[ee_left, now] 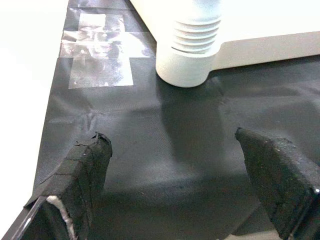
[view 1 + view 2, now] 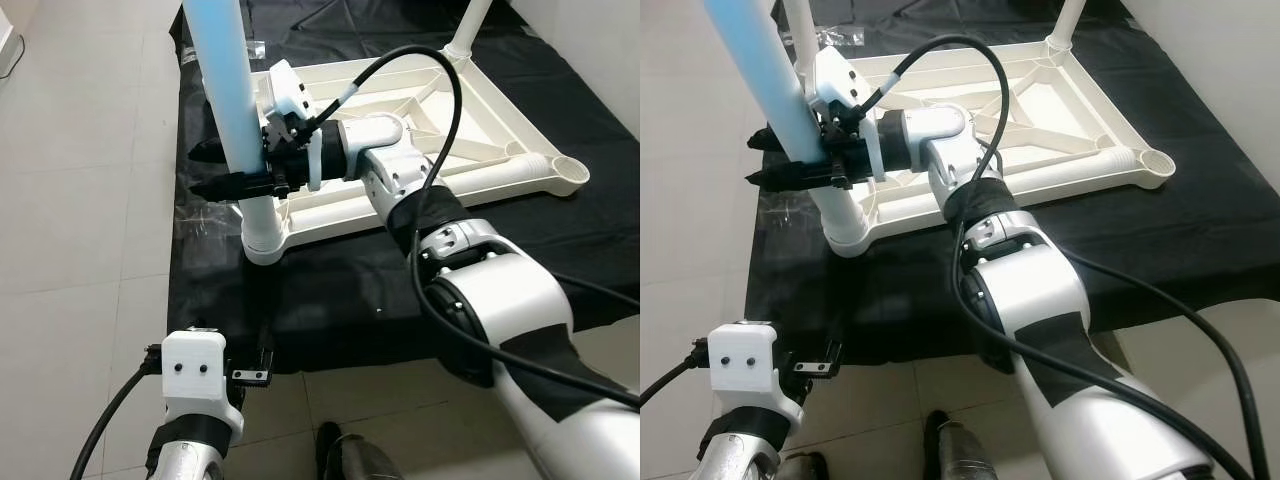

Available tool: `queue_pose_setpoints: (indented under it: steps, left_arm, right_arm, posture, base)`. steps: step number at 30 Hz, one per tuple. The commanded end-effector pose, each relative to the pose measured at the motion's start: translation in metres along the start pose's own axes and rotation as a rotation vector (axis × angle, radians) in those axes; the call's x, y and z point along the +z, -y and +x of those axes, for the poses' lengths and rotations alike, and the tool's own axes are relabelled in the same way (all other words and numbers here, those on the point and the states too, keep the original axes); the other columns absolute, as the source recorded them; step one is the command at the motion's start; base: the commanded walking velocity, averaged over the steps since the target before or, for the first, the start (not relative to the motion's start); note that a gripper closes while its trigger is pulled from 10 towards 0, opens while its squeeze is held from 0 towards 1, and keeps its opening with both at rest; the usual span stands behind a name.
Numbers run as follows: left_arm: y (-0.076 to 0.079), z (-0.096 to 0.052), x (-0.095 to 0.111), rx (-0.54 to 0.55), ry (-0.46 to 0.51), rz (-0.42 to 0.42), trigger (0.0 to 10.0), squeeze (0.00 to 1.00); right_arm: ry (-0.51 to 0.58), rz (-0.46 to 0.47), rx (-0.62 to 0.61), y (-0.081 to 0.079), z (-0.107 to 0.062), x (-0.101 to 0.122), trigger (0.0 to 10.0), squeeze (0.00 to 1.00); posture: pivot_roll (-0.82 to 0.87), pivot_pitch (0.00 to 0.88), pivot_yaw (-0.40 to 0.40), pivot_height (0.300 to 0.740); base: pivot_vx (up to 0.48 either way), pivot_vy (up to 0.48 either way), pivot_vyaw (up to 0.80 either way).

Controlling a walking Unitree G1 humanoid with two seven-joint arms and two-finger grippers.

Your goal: Building children table

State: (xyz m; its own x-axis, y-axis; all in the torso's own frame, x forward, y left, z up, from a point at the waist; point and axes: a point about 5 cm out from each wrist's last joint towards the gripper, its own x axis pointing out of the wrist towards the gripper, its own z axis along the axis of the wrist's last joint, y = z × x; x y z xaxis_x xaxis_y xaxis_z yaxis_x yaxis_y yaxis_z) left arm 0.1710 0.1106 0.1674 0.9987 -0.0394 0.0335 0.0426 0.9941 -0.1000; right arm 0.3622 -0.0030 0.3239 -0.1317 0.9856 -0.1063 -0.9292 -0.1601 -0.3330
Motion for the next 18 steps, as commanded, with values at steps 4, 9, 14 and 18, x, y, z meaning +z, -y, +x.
queue_pose_setpoints:
  steps: [4, 9, 14, 18]
  left_arm:
    - [0.001, -0.002, -0.005, 0.01, -0.022, 0.002, 10.0, 0.0]
    - [0.0, -0.001, -0.004, 0.013, -0.017, 0.001, 10.0, 0.0]
    - [0.001, -0.002, -0.003, 0.013, -0.016, 0.003, 10.0, 0.0]
    - [0.0, -0.002, -0.003, 0.016, -0.018, 0.005, 10.0, 0.0]
  right_arm:
    - [0.003, 0.219, 0.024, -0.011, 0.006, -0.035, 10.0, 0.0]
    - [0.061, 0.288, -0.048, -0.01, 0.011, -0.04, 10.0, 0.0]
    - [0.093, 0.315, -0.031, -0.012, 0.012, -0.041, 10.0, 0.0]
    - [0.088, 0.312, -0.002, -0.016, 0.013, -0.047, 10.0, 0.0]
  posture:
    - [0.04, 0.287, -0.138, 0.74]
    - [0.04, 0.287, -0.138, 0.74]
    - [0.04, 0.286, -0.141, 0.74]
    - [0.05, 0.289, -0.143, 0.74]
  base:
    - [0.0, 0.0, 0.0]
    - [0.0, 0.0, 0.0]
    - [0.0, 0.0, 0.0]
    - [0.0, 0.0, 0.0]
